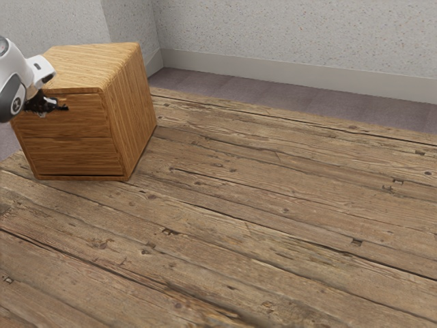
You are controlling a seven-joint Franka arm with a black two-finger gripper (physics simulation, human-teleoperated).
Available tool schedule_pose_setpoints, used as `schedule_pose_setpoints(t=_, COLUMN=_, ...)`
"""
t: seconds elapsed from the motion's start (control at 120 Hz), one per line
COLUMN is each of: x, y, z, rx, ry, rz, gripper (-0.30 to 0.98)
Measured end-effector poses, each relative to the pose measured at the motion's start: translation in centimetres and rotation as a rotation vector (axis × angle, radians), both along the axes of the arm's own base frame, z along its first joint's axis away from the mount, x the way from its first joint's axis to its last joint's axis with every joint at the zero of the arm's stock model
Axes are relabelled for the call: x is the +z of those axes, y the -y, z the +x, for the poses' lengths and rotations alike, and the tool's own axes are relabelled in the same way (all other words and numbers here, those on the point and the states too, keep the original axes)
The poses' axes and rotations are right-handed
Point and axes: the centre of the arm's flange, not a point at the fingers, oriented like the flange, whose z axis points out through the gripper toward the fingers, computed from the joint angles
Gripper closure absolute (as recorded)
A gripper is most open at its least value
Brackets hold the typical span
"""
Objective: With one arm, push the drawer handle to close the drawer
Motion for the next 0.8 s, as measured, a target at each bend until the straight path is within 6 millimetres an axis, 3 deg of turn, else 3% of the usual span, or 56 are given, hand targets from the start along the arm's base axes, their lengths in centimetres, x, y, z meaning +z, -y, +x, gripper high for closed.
schedule_pose_setpoints(t=0.208, x=7.8, y=9.7, z=-5.2, rx=-0.050, ry=-0.136, rz=-0.150, gripper=0.79)
schedule_pose_setpoints(t=0.292, x=10.5, y=15.5, z=-6.4, rx=-0.117, ry=-0.207, rz=-0.193, gripper=0.79)
schedule_pose_setpoints(t=0.333, x=11.5, y=18.4, z=-6.6, rx=-0.150, ry=-0.248, rz=-0.201, gripper=0.72)
schedule_pose_setpoints(t=0.433, x=14.5, y=22.6, z=-7.5, rx=-0.179, ry=-0.324, rz=-0.232, gripper=0.49)
schedule_pose_setpoints(t=0.558, x=15.5, y=25.1, z=-8.7, rx=-0.185, ry=-0.419, rz=-0.263, gripper=0.27)
schedule_pose_setpoints(t=0.8, x=14.6, y=24.9, z=-10.1, rx=-0.178, ry=-0.541, rz=-0.272, gripper=0.09)
